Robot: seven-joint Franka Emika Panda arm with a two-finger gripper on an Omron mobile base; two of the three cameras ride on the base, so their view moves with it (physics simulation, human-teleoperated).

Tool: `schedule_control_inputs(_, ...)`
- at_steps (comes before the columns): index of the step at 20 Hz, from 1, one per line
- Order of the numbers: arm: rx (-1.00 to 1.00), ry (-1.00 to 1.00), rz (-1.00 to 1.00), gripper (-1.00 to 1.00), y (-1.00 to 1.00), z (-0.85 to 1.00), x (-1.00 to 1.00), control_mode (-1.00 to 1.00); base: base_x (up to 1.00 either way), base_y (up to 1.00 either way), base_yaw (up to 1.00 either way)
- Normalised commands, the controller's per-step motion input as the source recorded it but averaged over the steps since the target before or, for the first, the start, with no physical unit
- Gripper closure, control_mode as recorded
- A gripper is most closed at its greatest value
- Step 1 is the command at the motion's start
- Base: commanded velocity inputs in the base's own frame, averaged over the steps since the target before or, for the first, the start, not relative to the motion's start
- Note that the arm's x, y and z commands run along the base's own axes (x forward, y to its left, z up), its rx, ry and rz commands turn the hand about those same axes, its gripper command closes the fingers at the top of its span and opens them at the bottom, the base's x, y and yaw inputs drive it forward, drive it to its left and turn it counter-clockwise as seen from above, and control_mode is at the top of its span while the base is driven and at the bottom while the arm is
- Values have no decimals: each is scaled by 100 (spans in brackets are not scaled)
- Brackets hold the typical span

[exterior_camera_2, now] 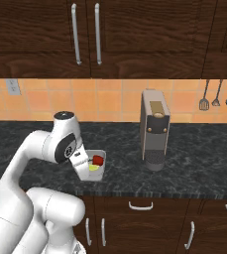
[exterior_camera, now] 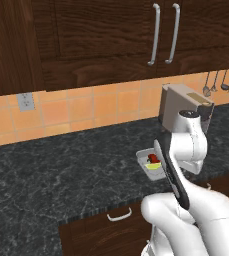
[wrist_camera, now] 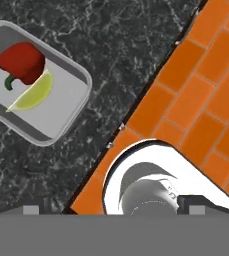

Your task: Take the meat container that has the steak and place it on the second highest rack of the freezer. Then take the vegetable container that has the lemon wedge and bell pepper and place it on the highest rack of the freezer.

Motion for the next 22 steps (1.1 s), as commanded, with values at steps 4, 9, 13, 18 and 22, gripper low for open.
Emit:
schedule_control_inputs(4, 0, 13, -5, -100, -9, -55, 58, -100, 0, 0, 0)
schedule_control_inputs(9, 0, 6, -5, -100, -1, -51, 64, -100, 0, 0, 0)
schedule_control_inputs(13, 0, 3, -5, -100, -1, -44, 54, -100, 0, 0, 0)
schedule_control_inputs(18, 0, 2, -5, -100, -8, -42, 37, -100, 0, 0, 0)
schedule_control_inputs(22, 0, 1, -4, -100, -8, -37, 18, -100, 0, 0, 0)
